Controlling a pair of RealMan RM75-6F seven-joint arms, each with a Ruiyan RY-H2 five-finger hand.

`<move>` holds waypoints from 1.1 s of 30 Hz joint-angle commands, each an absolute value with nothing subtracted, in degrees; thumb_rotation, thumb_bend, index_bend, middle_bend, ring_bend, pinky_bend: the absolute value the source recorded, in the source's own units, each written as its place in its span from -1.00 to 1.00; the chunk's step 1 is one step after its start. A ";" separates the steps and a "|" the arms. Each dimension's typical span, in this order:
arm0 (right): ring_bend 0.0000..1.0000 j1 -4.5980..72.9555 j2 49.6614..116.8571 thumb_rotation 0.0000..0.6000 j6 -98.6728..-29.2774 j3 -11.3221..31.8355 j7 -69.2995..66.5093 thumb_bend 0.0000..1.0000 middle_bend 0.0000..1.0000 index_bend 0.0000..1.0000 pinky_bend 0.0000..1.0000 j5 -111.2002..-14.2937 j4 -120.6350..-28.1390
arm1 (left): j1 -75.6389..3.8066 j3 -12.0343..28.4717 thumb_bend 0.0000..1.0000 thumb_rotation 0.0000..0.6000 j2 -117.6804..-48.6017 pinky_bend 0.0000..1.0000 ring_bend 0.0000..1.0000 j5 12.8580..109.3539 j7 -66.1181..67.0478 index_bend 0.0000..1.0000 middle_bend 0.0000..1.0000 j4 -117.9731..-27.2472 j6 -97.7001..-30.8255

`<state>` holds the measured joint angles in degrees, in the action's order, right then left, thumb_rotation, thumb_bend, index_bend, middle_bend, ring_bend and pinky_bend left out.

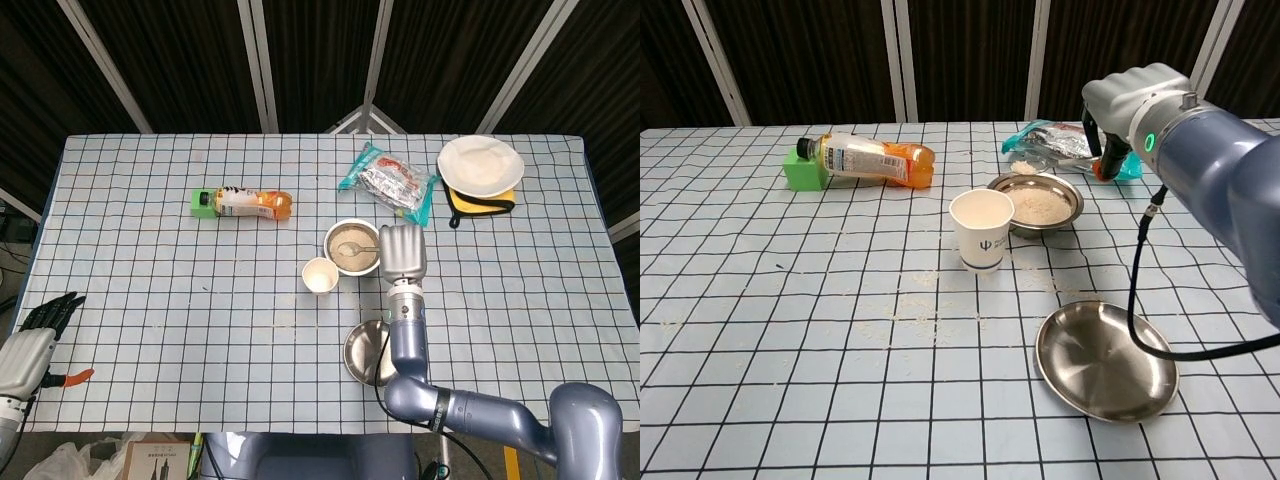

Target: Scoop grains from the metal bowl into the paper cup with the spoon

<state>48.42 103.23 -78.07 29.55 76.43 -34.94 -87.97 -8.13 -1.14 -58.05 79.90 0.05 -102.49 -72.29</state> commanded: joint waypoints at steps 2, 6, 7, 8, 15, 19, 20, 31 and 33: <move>0.96 48.46 102.90 1.00 -81.23 28.32 77.63 0.38 0.83 0.38 1.00 -33.50 -91.13 | -8.30 -0.89 -1.00 1.00 -58.16 -1.00 -1.00 79.35 -0.11 -1.00 -1.00 -102.29 -72.03; 0.96 48.54 103.44 1.00 -83.52 26.80 77.70 0.38 0.83 0.38 1.00 -33.68 -92.94 | -8.35 -0.89 -1.00 1.00 -58.23 -1.00 -1.00 79.42 0.11 -1.00 -1.00 -102.24 -72.07; 0.96 48.56 103.64 1.00 -84.06 26.53 77.50 0.38 0.83 0.39 1.00 -33.80 -93.28 | -8.34 -0.94 -1.00 1.00 -58.25 -1.00 -1.00 79.56 0.22 -1.00 -1.00 -102.25 -72.14; 0.96 48.62 103.83 1.00 -84.60 26.20 77.41 0.38 0.83 0.39 1.00 -34.04 -93.51 | -8.33 -0.99 -1.00 1.00 -58.27 -1.00 -1.00 79.67 0.35 -1.00 -1.00 -102.24 -72.19; 0.96 48.96 105.02 1.00 -86.45 20.99 75.58 0.39 0.83 0.40 1.00 -39.84 -91.59 | -8.19 -0.99 -1.00 1.00 -58.51 -1.00 -1.00 79.82 0.55 -1.00 -1.00 -102.14 -72.62; 0.96 48.57 106.21 1.00 -85.99 17.00 72.38 0.39 0.83 0.40 1.00 -44.66 -87.71 | -8.10 -0.92 -1.00 1.00 -58.62 -1.00 -1.00 79.83 0.38 -1.00 -1.00 -102.02 -72.91; 0.96 48.47 106.65 1.00 -85.91 16.35 71.63 0.39 0.83 0.40 1.00 -45.49 -86.71 | -8.09 -0.89 -1.00 1.00 -58.67 -1.00 -1.00 79.86 0.36 -1.00 -1.00 -101.98 -72.98; 0.96 49.47 112.19 1.00 -84.00 12.04 67.80 0.39 0.83 0.40 1.00 -52.34 -73.72 | -8.07 -1.08 -1.00 1.00 -58.74 -1.00 -1.00 80.18 0.13 -1.00 -1.00 -102.05 -72.98; 0.96 49.85 112.97 1.00 -84.21 10.63 67.23 0.39 0.83 0.40 1.00 -55.13 -70.52 | -8.13 -1.03 -1.00 1.00 -58.69 -1.00 -1.00 80.07 -0.11 -1.00 -1.00 -102.07 -72.83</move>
